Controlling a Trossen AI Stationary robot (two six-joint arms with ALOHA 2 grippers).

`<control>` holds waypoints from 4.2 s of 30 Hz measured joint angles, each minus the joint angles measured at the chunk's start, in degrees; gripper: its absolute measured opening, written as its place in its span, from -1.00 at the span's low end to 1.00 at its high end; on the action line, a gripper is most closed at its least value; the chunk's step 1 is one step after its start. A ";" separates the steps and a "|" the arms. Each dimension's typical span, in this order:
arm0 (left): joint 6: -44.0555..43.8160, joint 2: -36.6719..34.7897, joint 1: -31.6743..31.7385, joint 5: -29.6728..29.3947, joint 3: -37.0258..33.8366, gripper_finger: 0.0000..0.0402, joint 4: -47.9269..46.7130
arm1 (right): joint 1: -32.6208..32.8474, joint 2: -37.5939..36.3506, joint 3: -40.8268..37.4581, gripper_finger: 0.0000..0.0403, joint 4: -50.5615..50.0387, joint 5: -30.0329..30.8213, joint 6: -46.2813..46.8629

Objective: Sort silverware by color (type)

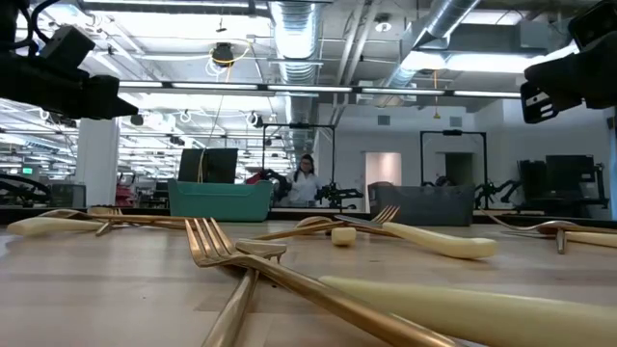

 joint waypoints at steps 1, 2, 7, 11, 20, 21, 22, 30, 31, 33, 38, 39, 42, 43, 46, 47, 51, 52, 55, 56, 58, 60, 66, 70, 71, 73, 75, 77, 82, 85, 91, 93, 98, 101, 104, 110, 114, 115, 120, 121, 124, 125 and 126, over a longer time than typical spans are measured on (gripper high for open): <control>0.00 0.00 0.00 0.02 0.00 -1.00 0.00 | 0.00 0.00 0.00 -0.82 -0.01 -0.02 0.00; 0.00 0.01 0.00 0.01 -0.02 -1.00 0.00 | 0.00 -0.01 0.00 -0.82 -0.01 -0.01 0.00; 0.00 0.02 -0.02 0.02 0.00 -1.00 0.00 | 0.00 -0.01 0.00 -0.82 0.00 0.00 0.00; 4.27 0.02 0.00 0.00 0.00 -1.00 0.00 | 0.00 -0.01 0.00 -0.82 0.00 -0.01 0.00; 5.08 0.02 0.15 -0.02 0.00 -1.00 0.07 | -0.94 0.00 0.00 -0.82 0.09 1.20 -10.45; 5.05 0.02 0.15 -0.02 0.00 -1.00 0.06 | -0.94 0.00 0.00 -0.82 0.09 1.26 -10.46; 5.07 0.02 0.15 -0.01 -0.02 -1.00 0.04 | -0.94 0.00 0.00 -0.82 0.10 1.30 -10.57; 5.11 0.02 0.17 -0.04 0.00 -1.00 0.02 | -0.94 0.00 0.00 -0.82 0.24 1.51 -2.48; 5.24 0.02 0.17 -0.02 0.00 -1.00 0.02 | -0.94 0.00 0.00 -0.82 0.24 1.51 0.00; 8.18 0.02 0.17 -0.12 0.00 -1.00 -0.01 | -0.94 0.00 0.00 -0.82 0.25 1.51 2.63; 10.01 0.00 0.20 -0.25 -0.02 -1.00 -0.02 | -0.94 0.00 0.00 -0.82 0.76 1.95 2.97; 10.01 0.00 0.22 -0.26 -0.01 -1.00 -0.02 | -0.94 0.00 0.00 -0.82 1.02 2.67 3.70; 9.81 0.01 0.22 -0.06 0.00 -1.00 -0.02 | -0.94 0.22 0.00 -0.82 1.35 5.94 9.99; 9.81 0.02 0.22 -0.09 0.00 -1.00 -0.02 | -0.94 0.73 0.00 -0.82 1.13 7.16 12.28; 9.77 0.02 0.22 -0.11 0.00 -1.00 -0.02 | -0.94 3.23 0.00 -0.82 0.93 9.52 17.27; 9.75 0.02 0.22 -0.11 0.00 -1.00 -0.02 | -0.94 4.46 0.00 -0.82 1.06 10.44 18.37; 8.87 0.02 0.22 0.17 0.00 -1.00 0.00 | -1.29 10.97 0.02 -0.82 4.81 16.58 17.46; 8.11 0.02 0.22 0.23 0.00 -1.00 0.00 | -1.73 12.69 0.02 -0.82 7.27 17.20 14.90; 0.93 0.02 0.22 2.08 0.00 -1.00 0.44 | -3.52 17.71 0.02 -0.82 16.30 17.41 10.71; -3.53 0.02 0.22 3.25 -0.02 -1.00 1.67 | -4.30 19.39 0.02 -0.82 19.26 17.49 9.63; -16.19 0.01 0.22 4.54 -0.02 -1.00 5.05 | -6.14 22.36 0.18 -0.82 23.71 18.24 7.85; -29.00 0.00 0.22 5.78 0.00 -1.00 5.72 | -8.21 24.87 1.18 -0.82 23.64 18.32 7.65; -41.78 0.01 0.33 5.69 0.00 -1.00 6.41 | -12.87 31.83 4.71 -0.69 24.01 18.47 8.30; -41.24 0.02 0.35 6.23 0.00 -1.00 5.84 | -14.07 36.30 6.53 -0.50 23.49 18.51 9.48; -41.24 0.00 0.35 6.82 0.00 -1.00 5.99 | -14.13 37.24 7.07 -0.45 23.60 18.80 10.02; -41.20 0.00 0.33 9.07 0.00 -1.00 5.83 | -14.49 39.02 8.17 -0.33 22.98 21.30 13.32; -41.50 0.02 0.45 11.86 -0.02 -1.00 5.08 | -15.01 40.06 10.25 -0.24 17.44 23.01 17.46; -41.13 0.33 0.79 12.71 -0.02 -1.00 4.58 | -15.48 40.58 13.68 -0.19 7.60 23.02 20.84; -36.08 1.24 0.74 19.22 -0.02 -1.00 3.58 | -16.14 43.72 23.31 -0.21 -18.24 23.38 25.85; -32.72 1.89 0.76 18.99 -0.02 -1.00 3.59 | -17.25 45.95 27.07 -0.25 -23.07 25.17 23.66; -28.63 4.58 0.83 13.47 -0.02 -1.00 2.73 | -25.11 49.90 28.76 -0.28 -16.62 28.05 9.72; -29.03 4.98 0.84 13.47 -0.02 -1.00 2.75 | -28.57 50.84 29.16 -0.28 -15.55 24.95 8.59; -29.54 4.81 0.85 13.29 -0.02 -1.00 3.25 | -33.00 52.48 29.22 -0.28 -18.15 10.93 13.92; -27.10 5.13 0.56 17.60 -0.02 -1.00 3.39 | -31.00 53.43 29.22 -0.28 -21.97 4.84 18.64; -26.77 5.22 -1.07 19.57 -0.02 -1.00 3.65 | -26.28 53.44 29.20 -0.28 -25.59 3.69 23.44; -27.88 5.22 -8.77 19.42 -0.02 -1.00 3.83 | -13.61 53.38 29.20 -0.28 -32.60 4.97 34.37; -28.71 6.76 -13.71 19.38 -0.02 -1.00 3.65 | -6.00 54.84 29.22 -0.28 -36.47 10.60 41.42; -28.78 7.51 -14.31 18.84 -0.10 -1.00 3.81 | -4.69 55.03 29.20 -0.28 -37.52 11.54 42.49; -29.94 12.87 -13.26 13.91 -0.61 -0.99 5.31 | -2.51 56.87 29.24 -0.28 -40.29 12.08 46.61; -30.16 14.02 -12.48 13.84 -0.61 -0.97 5.34 | -2.38 57.10 29.22 -0.28 -41.28 12.07 47.49; -30.93 17.67 -9.45 15.20 -0.64 -0.89 8.18 | -1.04 57.28 29.22 -0.28 -43.95 11.01 50.19; -30.95 18.75 -8.48 16.30 -0.66 -0.85 8.97 | -0.60 57.52 29.22 -0.28 -44.55 10.28 50.56; -30.98 19.98 -7.54 17.65 -0.66 -0.81 10.12 | -0.11 57.57 29.21 -0.28 -45.48 9.20 50.98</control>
